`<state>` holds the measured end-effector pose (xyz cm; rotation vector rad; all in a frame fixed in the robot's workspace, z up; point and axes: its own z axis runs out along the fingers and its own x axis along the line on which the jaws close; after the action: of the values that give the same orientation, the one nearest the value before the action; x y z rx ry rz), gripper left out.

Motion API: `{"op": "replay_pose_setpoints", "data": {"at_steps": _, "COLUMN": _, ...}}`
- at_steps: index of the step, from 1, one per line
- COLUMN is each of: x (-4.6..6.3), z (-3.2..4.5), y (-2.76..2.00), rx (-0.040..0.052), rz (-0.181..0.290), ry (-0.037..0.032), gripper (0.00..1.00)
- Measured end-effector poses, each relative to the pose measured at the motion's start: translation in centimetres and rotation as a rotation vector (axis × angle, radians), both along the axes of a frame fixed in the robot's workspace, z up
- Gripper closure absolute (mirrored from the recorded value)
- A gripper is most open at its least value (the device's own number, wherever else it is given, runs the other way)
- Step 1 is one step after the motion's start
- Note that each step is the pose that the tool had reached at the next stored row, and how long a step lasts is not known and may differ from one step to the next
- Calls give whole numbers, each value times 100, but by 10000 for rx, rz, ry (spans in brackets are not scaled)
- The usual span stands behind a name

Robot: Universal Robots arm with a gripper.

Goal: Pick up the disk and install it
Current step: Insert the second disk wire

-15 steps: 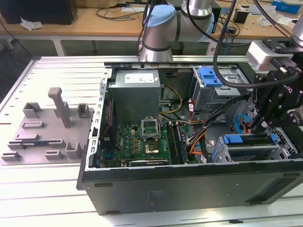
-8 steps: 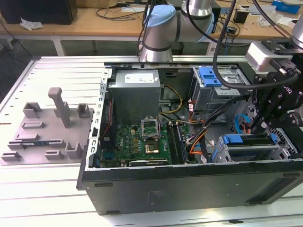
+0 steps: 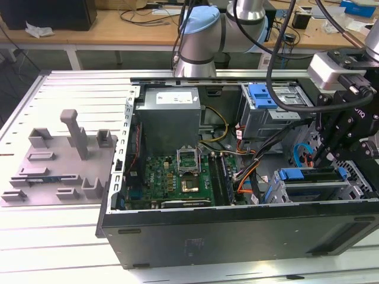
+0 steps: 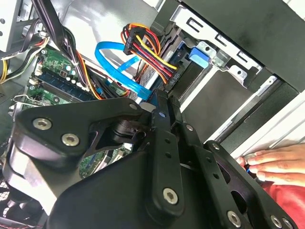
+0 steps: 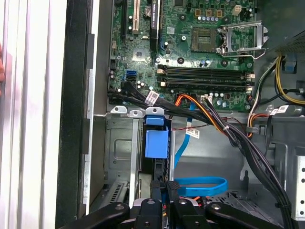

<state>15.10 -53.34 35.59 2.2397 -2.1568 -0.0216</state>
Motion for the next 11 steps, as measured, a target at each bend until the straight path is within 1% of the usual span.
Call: {"op": "replay_pose_setpoints", "data": {"at_steps": 11, "x": 0, "z": -27, "y": 0, "rx": 1, "rz": 1, "ry": -1, "gripper": 84}}
